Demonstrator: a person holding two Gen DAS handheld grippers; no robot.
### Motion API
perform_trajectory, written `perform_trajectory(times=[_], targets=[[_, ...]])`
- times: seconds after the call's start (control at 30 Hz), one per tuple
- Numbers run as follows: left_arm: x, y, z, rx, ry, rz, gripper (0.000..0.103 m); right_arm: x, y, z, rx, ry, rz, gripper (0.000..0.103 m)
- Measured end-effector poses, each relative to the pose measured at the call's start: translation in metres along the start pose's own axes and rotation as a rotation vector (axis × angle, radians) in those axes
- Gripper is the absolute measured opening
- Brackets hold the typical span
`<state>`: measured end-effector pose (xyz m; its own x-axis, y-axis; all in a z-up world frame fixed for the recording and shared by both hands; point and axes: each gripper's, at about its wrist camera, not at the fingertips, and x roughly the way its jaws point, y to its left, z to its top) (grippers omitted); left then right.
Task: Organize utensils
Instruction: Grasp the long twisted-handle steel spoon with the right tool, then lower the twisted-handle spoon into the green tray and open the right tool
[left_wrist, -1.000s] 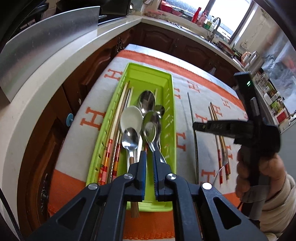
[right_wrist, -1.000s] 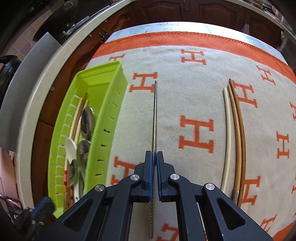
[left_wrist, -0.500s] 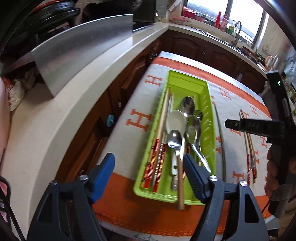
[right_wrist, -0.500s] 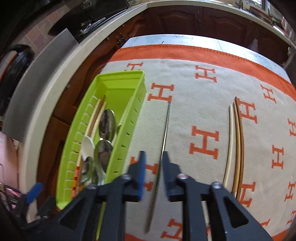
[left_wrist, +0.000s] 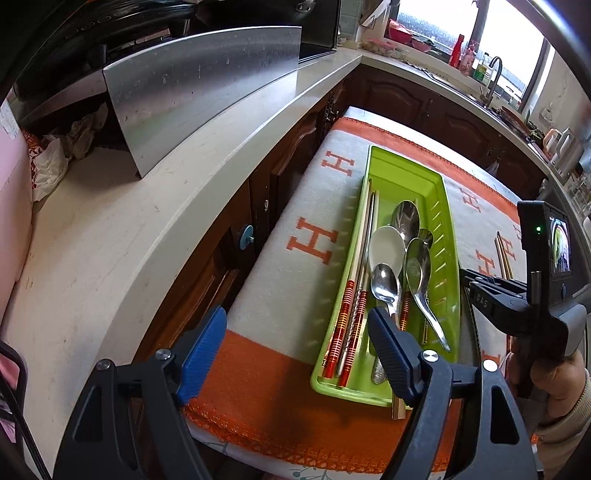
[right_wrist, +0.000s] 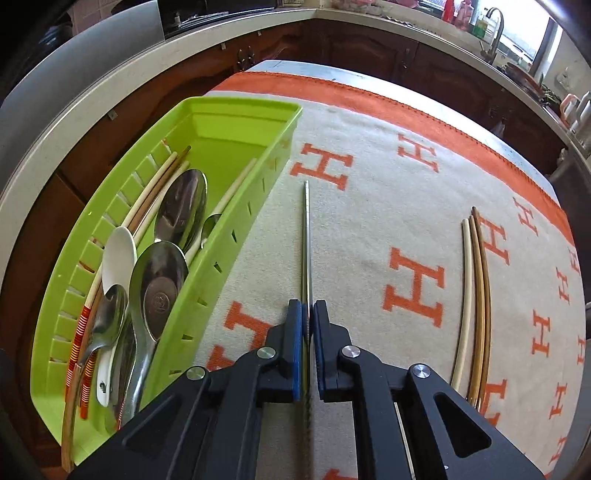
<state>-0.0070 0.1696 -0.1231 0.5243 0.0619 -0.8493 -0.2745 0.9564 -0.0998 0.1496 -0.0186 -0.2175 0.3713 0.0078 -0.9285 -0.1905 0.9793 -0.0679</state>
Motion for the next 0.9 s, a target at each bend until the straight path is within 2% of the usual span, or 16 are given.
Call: perform_trajectory(times=[0.17, 0.4, 0.6, 0.83, 0.9], targets=[[-0.002, 0.000, 0.000, 0.018, -0.024, 0.020, 0.077, -0.012, -0.022, 0.001, 0.103, 0.026, 0.088, 0.005], [-0.002, 0.003, 0.002, 0.016, -0.030, 0.029, 0.079, -0.070, -0.033, 0.014, 0.208, -0.019, 0.251, 0.005], [0.000, 0.009, 0.005, -0.006, -0.037, 0.028, 0.081, -0.097, -0.002, 0.028, 0.204, 0.009, 0.402, 0.005], [0.002, 0.019, 0.007, -0.037, -0.034, 0.029, 0.083, -0.082, 0.051, 0.038, 0.177, 0.093, 0.459, 0.005], [0.003, 0.023, 0.008, -0.052, -0.032, 0.027, 0.083, -0.075, 0.059, 0.041, 0.183, 0.098, 0.452, 0.006]])
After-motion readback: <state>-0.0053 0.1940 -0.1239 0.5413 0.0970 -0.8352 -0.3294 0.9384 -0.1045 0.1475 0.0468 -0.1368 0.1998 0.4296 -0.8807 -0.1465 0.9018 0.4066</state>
